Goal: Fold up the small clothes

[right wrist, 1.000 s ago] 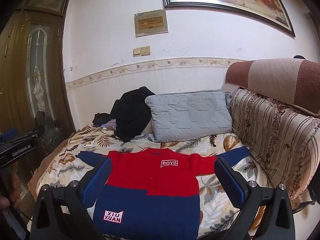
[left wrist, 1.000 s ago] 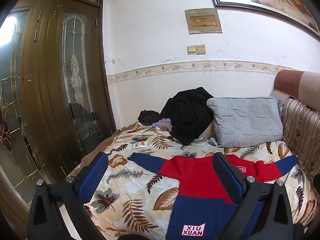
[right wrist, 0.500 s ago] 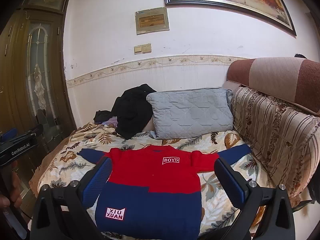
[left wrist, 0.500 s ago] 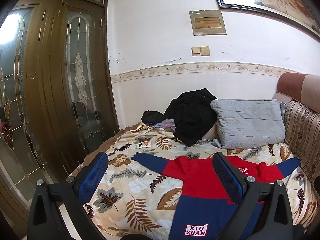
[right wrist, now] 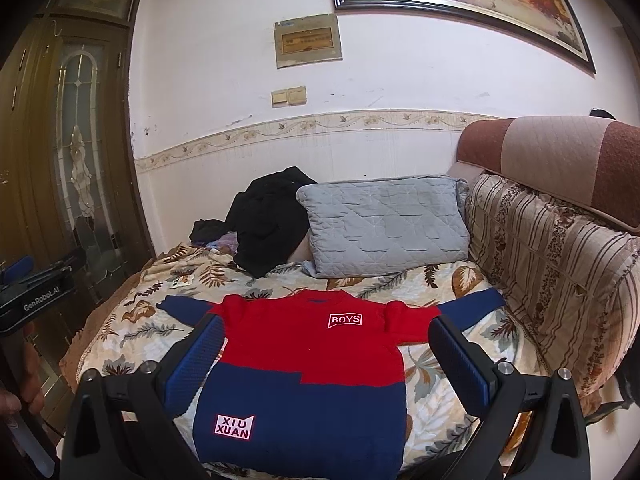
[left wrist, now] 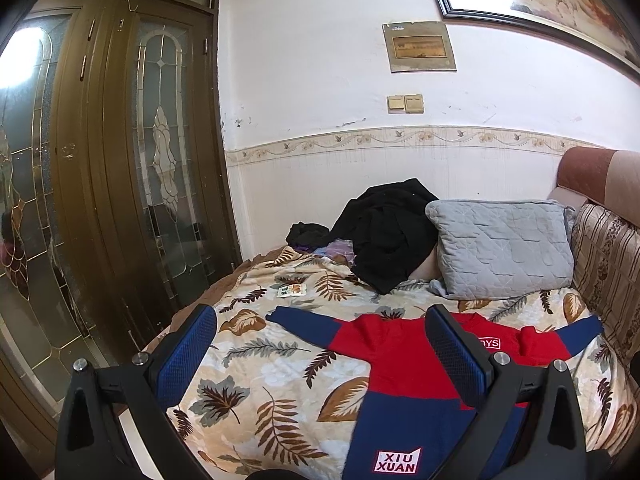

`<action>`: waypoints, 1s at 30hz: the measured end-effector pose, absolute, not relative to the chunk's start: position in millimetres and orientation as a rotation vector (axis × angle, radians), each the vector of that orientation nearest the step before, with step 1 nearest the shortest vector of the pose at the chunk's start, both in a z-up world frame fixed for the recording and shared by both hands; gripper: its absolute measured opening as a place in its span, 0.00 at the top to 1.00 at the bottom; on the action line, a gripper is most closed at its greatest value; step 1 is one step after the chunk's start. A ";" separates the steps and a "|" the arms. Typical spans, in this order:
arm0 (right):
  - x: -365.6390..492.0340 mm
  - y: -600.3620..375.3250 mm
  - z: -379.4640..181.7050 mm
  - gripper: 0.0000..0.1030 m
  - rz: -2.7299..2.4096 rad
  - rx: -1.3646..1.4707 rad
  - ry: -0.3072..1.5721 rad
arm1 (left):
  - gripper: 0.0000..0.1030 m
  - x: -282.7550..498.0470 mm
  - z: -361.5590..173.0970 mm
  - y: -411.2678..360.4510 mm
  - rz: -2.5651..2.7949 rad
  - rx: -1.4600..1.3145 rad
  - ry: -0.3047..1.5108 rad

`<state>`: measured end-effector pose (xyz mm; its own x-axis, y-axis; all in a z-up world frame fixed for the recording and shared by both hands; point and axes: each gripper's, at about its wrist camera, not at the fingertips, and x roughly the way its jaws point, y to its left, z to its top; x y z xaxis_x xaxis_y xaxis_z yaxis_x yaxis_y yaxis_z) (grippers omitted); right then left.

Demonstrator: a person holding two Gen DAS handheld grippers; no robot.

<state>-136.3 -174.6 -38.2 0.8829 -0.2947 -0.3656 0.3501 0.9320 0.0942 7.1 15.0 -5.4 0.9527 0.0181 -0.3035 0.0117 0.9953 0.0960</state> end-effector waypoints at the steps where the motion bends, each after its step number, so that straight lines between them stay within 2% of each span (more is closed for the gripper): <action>1: -135.7 -174.4 -37.3 0.00 -0.337 0.160 0.356 | 0.00 6.8 -6.0 15.3 0.003 0.097 0.308; 30: -119.0 -175.1 -38.7 0.00 -0.329 0.171 0.377 | 0.00 12.9 -5.3 17.4 0.002 0.103 0.318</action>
<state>-119.0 -175.1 -38.7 0.8778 -0.2820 -0.3872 0.3451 0.9329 0.1027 12.9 17.4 -5.3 0.9498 0.0180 -0.3124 0.0145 0.9947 0.1016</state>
